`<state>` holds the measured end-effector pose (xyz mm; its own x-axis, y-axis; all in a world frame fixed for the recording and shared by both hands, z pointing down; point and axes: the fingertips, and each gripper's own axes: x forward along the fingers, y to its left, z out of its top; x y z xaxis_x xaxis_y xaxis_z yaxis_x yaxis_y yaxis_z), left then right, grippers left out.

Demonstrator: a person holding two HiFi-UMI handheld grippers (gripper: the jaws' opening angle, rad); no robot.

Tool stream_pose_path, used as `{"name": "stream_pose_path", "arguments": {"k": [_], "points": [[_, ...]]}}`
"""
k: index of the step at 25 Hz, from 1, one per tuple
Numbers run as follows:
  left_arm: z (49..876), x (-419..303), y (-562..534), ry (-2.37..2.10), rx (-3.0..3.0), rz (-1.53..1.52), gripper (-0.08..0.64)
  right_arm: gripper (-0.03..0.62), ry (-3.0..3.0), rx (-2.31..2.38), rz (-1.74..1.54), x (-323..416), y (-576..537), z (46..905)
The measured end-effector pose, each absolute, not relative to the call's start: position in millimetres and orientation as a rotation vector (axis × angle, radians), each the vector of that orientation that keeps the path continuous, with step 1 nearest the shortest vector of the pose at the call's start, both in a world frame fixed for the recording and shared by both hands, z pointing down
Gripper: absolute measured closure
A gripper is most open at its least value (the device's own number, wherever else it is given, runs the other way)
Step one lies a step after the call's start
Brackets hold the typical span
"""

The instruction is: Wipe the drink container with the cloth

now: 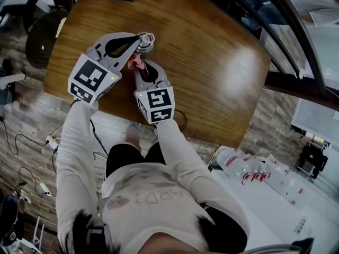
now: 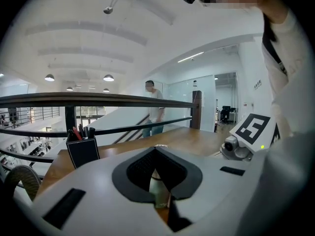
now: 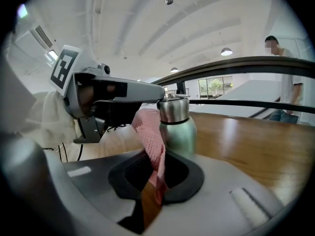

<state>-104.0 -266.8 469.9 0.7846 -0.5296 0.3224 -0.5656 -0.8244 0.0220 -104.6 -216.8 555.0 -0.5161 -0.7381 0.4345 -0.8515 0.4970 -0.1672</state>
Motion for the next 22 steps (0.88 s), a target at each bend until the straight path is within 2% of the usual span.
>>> {"name": "stream_pose_path", "arguments": {"k": [6,22], "points": [[471,-106,-267,-0.881,2.856,0.464,0.555,0.552,-2.428,1.342,0.508,-106,-221,554],[471,-106,-265,-0.883,2.859,0.468,0.555,0.552,-2.31,1.511,0.547,-49,-243,565]]}}
